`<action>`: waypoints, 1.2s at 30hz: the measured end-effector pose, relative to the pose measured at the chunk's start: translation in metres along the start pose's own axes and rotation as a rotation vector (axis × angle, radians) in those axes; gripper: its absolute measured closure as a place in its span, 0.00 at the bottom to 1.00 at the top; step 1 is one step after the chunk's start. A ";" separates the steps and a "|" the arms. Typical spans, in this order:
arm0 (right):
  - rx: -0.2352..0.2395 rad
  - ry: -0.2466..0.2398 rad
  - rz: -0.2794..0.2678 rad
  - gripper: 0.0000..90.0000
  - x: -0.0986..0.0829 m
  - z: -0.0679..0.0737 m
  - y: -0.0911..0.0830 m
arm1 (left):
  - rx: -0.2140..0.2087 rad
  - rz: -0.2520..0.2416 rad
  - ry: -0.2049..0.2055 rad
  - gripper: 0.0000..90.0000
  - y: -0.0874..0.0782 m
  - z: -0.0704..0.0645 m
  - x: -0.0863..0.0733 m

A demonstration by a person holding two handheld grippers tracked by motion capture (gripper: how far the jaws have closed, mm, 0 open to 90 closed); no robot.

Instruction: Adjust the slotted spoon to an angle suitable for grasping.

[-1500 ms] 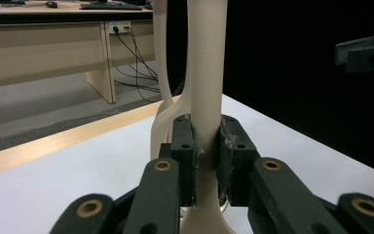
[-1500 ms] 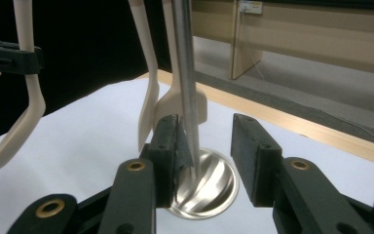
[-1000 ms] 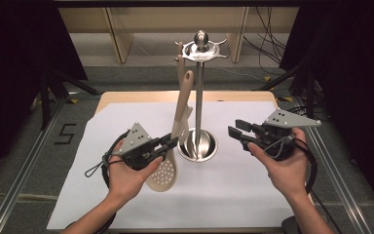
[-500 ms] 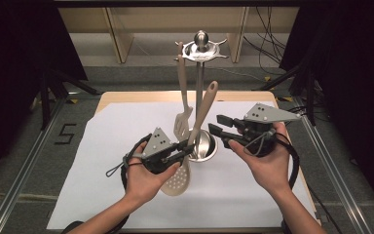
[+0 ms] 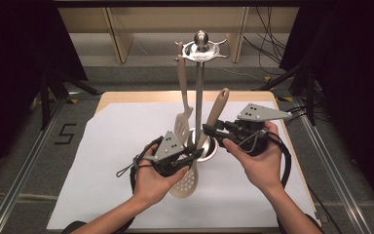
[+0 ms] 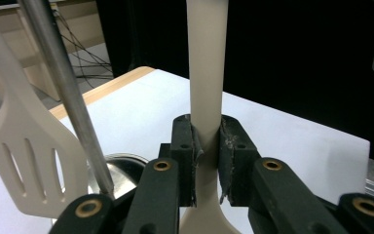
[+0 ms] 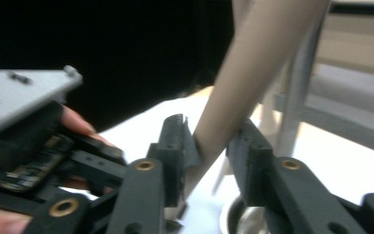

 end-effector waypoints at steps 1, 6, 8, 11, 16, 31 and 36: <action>0.015 0.008 -0.005 0.81 0.000 0.001 -0.001 | -0.010 0.006 0.013 0.86 0.001 0.000 0.000; 0.070 -0.030 0.000 0.85 -0.001 0.008 -0.001 | -0.103 -0.010 0.020 0.73 0.001 0.000 0.001; 0.049 -0.058 0.022 0.86 -0.004 0.008 -0.002 | -0.139 -0.004 0.006 0.65 0.000 0.002 0.001; 0.078 -0.048 0.010 0.86 -0.003 0.007 -0.004 | -0.180 0.010 -0.008 0.60 -0.001 0.003 0.001; 0.098 -0.084 -0.005 0.86 -0.002 0.008 -0.007 | -0.280 0.014 0.001 0.63 -0.001 -0.004 0.012; 0.147 -0.103 -0.006 0.85 -0.002 0.014 -0.009 | -0.294 0.000 0.024 0.85 -0.001 -0.006 0.031; 0.083 -0.089 -0.036 0.68 0.003 0.006 -0.014 | -0.196 0.015 0.029 0.86 0.002 0.001 0.031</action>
Point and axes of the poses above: each handheld gripper's, and its own axes: y roughly forward along the jaws, x roughly out of its top, z roughly to its left, the point moved 9 cm from there along y, roughly forward along the jaws, and after that the axes turned 7 degrees about -y, right-handed, at the moved point
